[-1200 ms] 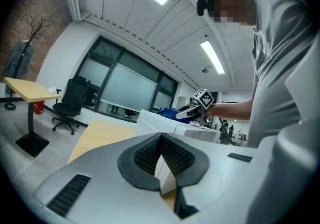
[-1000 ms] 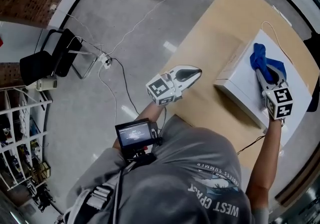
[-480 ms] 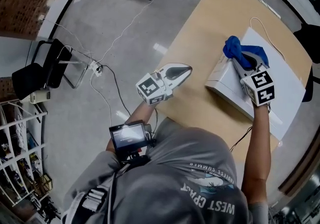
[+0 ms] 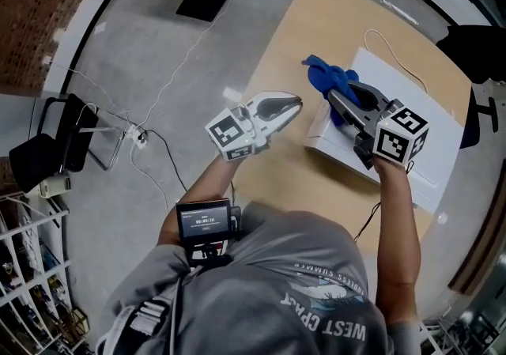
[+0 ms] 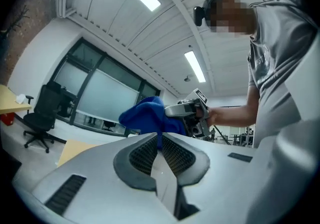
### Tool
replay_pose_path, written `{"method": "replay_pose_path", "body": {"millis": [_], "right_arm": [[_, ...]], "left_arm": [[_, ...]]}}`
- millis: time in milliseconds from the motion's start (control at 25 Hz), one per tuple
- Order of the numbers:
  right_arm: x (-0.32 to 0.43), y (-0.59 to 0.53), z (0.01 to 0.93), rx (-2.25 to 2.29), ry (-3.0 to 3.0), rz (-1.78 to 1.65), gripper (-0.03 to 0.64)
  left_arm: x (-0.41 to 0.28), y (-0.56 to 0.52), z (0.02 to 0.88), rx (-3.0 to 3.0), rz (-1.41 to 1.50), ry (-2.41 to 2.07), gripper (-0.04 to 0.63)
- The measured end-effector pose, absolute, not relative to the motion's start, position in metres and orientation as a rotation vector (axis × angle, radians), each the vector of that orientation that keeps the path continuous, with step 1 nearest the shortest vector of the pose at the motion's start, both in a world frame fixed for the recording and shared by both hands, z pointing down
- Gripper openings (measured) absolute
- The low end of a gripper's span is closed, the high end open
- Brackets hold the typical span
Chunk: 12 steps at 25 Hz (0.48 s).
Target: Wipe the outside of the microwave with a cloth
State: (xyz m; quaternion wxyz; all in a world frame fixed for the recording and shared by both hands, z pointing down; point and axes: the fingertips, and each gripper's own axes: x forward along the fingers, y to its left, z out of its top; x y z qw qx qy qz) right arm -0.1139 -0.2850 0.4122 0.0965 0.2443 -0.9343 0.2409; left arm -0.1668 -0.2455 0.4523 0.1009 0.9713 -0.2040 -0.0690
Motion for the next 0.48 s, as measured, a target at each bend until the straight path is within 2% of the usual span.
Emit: {"method": "replay_pose_path", "body": {"millis": [120, 200, 240, 480], "right_arm": [[-0.116, -0.28, 0.388, 0.688, -2.895, 0.834, 0.098], [-0.118, -0.274, 0.379, 0.65, -2.928, 0.83, 0.098], [-0.119, -0.272, 0.376, 0.629, -2.935, 0.818, 0.098], [-0.12, -0.261, 0.368, 0.544, -2.951, 0.759, 0.098]], "left_arm": [[-0.151, -0.253, 0.43, 2.877, -0.304, -0.514, 0.043], [-0.142, -0.257, 0.417, 2.858, -0.368, -0.458, 0.217], [-0.138, -0.258, 0.411, 2.854, -0.391, -0.432, 0.257], [-0.113, -0.255, 0.393, 2.883, -0.431, -0.309, 0.325]]}}
